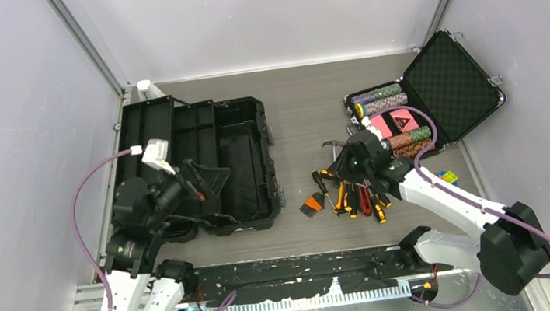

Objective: Pack the tool kit

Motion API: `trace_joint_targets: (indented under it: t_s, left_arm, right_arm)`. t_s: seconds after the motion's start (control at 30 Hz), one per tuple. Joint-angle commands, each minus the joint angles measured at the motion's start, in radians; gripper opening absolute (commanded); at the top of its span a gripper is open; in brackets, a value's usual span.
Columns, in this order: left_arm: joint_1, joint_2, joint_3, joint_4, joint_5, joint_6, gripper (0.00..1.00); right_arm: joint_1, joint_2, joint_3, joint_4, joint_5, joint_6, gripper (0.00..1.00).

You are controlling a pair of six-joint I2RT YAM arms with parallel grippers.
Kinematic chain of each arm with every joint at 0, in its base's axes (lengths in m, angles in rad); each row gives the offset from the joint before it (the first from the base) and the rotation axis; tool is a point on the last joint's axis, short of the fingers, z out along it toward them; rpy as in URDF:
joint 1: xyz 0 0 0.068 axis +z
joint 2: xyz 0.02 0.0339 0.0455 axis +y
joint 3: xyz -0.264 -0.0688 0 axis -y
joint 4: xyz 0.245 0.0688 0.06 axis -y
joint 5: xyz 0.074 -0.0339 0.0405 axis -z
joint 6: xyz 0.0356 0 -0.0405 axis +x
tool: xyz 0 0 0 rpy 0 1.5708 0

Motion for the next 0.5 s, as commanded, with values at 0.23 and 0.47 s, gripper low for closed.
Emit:
trace_joint_targets:
  t_s: [0.23, 0.47]
  left_arm:
    - [-0.432, 0.385, 0.208, 0.330, -0.350, -0.155, 0.97]
    - [-0.553, 0.634, 0.277, 0.473, -0.397, -0.223, 0.97]
  right_arm:
    - [0.006, -0.241, -0.169, 0.458, -0.082, -0.221, 0.06]
    - [0.007, -0.345, -0.281, 0.706, -0.206, -0.276, 0.05]
